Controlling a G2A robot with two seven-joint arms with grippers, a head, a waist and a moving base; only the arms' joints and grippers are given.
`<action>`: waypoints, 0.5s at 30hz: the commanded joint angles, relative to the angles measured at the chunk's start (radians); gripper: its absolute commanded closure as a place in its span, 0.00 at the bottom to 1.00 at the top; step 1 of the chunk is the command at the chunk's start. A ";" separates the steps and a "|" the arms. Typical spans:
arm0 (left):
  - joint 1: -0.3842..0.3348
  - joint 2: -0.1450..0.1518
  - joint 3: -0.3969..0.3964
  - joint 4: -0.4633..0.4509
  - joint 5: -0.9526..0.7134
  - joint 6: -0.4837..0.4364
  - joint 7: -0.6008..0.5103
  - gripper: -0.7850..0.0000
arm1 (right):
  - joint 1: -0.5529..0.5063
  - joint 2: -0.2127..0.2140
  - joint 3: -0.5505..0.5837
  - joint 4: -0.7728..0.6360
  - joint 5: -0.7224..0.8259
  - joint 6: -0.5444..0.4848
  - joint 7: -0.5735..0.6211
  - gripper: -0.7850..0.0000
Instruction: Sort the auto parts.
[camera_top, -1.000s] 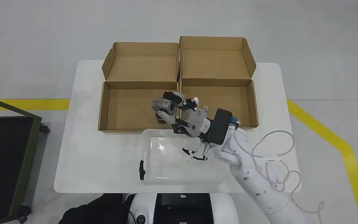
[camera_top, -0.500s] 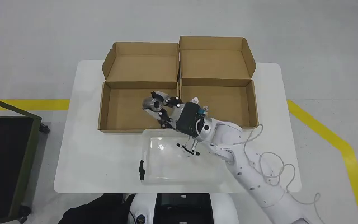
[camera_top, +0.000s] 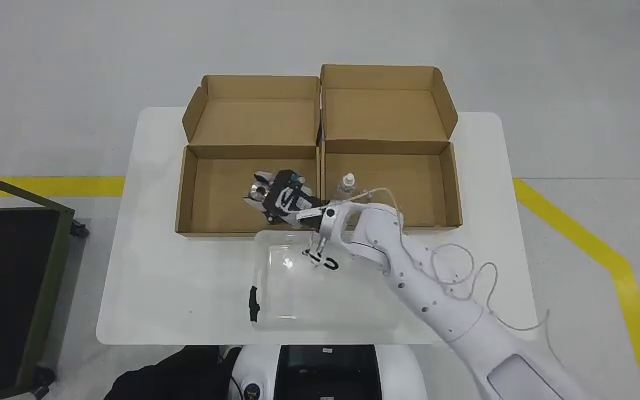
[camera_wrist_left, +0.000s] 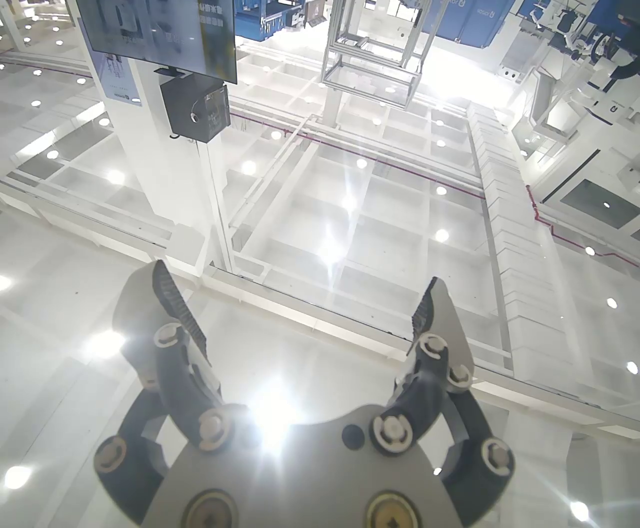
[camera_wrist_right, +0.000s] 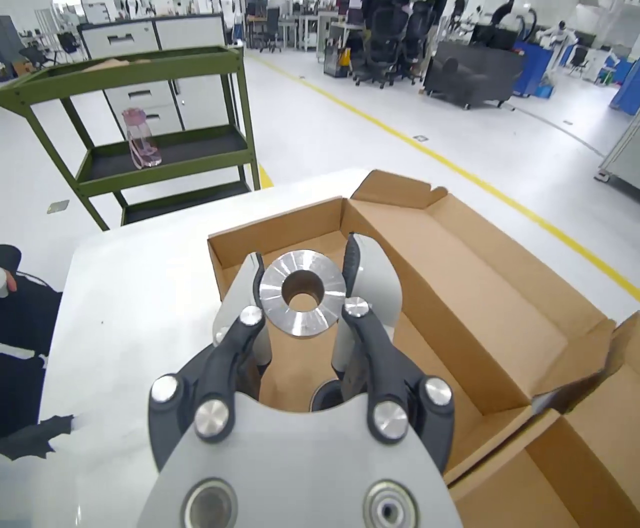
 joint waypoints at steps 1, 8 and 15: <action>0.000 0.000 0.000 0.000 0.000 0.000 0.000 0.00 | 0.031 -0.012 -0.018 0.039 0.018 -0.003 0.027 1.00; 0.000 0.000 0.000 0.000 0.000 0.000 0.000 0.00 | 0.114 -0.051 -0.062 0.143 0.038 0.013 0.095 1.00; 0.000 0.000 0.000 0.000 0.000 0.000 0.000 0.00 | 0.183 -0.090 -0.106 0.237 0.066 -0.010 0.173 1.00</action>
